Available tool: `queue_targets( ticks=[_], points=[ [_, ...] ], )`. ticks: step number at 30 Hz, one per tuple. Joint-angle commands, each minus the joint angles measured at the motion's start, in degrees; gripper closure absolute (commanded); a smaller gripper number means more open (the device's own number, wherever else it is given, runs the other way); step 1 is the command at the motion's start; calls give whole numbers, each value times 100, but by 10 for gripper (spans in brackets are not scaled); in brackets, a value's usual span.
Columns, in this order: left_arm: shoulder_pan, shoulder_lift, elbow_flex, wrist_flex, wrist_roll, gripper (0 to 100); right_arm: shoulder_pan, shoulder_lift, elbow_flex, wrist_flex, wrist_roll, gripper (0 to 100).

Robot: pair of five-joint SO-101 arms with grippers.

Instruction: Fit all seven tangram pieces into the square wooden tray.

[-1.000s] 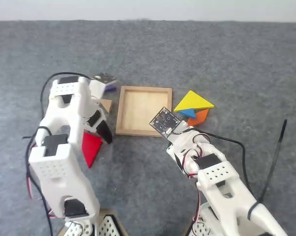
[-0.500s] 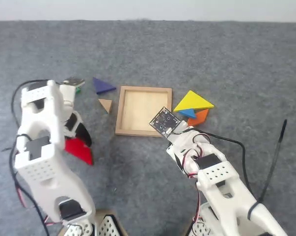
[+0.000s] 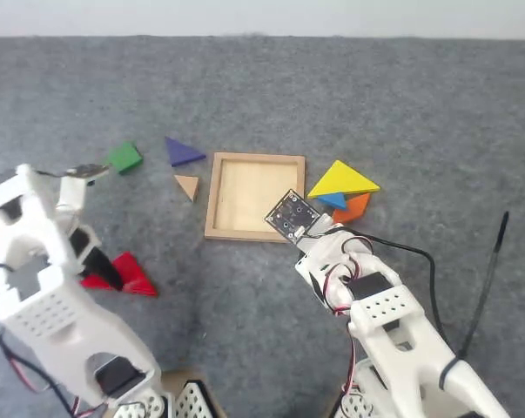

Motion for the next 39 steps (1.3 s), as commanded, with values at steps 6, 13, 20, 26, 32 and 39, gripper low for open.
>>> queue_targets(
  ticks=[6,13,20,26,32,39],
  points=[
    [-844,-1292,620,114,-1960,731,-22,-4,-44,-101,-18,991],
    [-721,-3771,2985,-1257,-2910,731,4,4,-35,-84,-18,991],
    [774,-5020,5349,-4835,-3200,695,13,4,-35,-75,-18,991],
    [1530,-5081,5543,-5767,-2743,694,13,4,-35,-75,-18,991],
    [1547,-4290,4409,-5002,-3174,669,13,4,-35,-84,-18,991],
    [1055,-2857,3090,-4589,-1996,669,13,13,-35,-92,-18,991]
  ],
)
